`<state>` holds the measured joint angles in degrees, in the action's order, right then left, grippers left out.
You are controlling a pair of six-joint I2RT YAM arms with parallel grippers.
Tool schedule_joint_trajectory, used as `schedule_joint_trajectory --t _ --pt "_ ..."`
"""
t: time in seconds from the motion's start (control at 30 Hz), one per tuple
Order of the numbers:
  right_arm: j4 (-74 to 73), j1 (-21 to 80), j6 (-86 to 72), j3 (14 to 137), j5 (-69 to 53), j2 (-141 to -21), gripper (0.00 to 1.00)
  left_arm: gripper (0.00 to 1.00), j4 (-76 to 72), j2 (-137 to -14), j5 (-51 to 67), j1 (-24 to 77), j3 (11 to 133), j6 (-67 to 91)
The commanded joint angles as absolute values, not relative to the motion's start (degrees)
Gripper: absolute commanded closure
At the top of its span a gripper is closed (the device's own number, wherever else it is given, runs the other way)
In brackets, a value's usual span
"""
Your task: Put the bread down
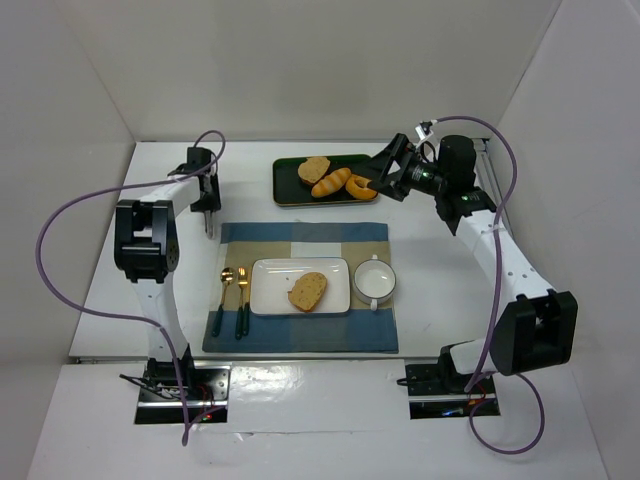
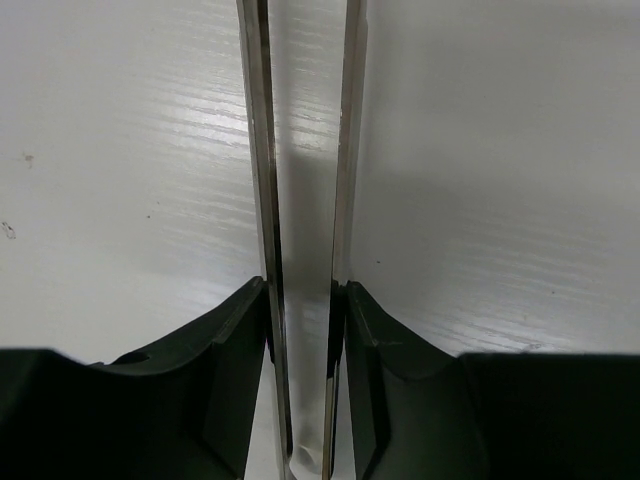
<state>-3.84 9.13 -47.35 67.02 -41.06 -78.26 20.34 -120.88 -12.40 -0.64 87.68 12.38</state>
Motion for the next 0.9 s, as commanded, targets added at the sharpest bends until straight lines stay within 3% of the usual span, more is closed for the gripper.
schedule_joint_trajectory --t 0.0,0.43,0.87 --pt "-2.72 9.32 -47.72 67.59 -41.75 -75.85 0.00 0.51 22.94 -123.31 -10.63 -1.23 89.20 13.01" --pt "-2.11 9.32 -48.78 67.59 -42.28 -76.38 0.00 0.42 24.70 -125.86 -2.21 -2.90 90.88 14.06" --pt "-0.44 9.32 -50.01 67.06 -42.28 -76.90 0.00 0.41 29.44 -129.37 2.72 -4.66 95.97 13.45"
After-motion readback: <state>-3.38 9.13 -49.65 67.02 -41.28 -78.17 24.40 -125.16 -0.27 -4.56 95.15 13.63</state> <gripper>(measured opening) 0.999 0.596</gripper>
